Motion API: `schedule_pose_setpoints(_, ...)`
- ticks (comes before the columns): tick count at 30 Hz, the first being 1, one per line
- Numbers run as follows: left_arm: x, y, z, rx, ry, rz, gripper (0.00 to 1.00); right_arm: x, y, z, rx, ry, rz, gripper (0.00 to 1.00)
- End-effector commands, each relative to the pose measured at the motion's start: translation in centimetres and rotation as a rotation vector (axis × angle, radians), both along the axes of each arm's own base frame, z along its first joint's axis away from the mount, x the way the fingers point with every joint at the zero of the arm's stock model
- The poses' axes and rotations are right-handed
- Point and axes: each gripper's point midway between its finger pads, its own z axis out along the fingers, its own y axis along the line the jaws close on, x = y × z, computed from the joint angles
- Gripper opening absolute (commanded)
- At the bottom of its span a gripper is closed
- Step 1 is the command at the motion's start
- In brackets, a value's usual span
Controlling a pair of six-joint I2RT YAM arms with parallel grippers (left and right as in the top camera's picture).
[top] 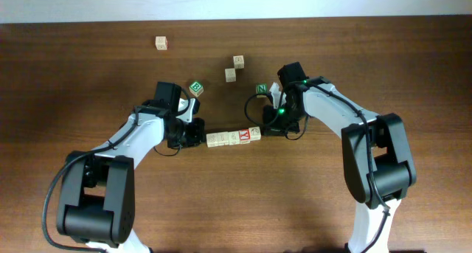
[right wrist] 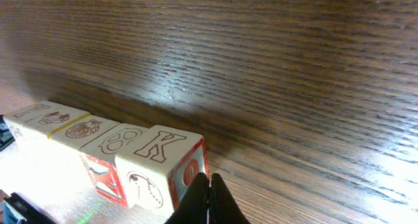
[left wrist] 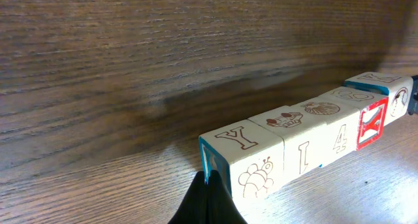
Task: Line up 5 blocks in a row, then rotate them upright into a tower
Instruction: 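Lower the right gripper onto the row's right end beside the red 9 block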
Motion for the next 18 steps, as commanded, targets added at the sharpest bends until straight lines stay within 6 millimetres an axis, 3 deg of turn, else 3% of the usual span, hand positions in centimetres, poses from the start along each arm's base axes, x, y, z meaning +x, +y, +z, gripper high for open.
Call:
schedule_pose_setpoints(1,-0.3,0.1,-0.5,0.007,0.017,0.013,0.0,-0.6,0.6,-0.4,0.02,0.024,0.008,0.04)
schedule_pose_setpoints(9,-0.3,0.1,-0.5,0.007,0.017,0.013,0.0,-1.1,1.9,0.6,0.114,0.024,0.062,0.04)
schedule_pose_setpoints(18,-0.3,0.1,-0.5,0.007,0.017,0.014,0.0,-0.9,2.0,2.1,0.126,-0.011,0.071,0.05)
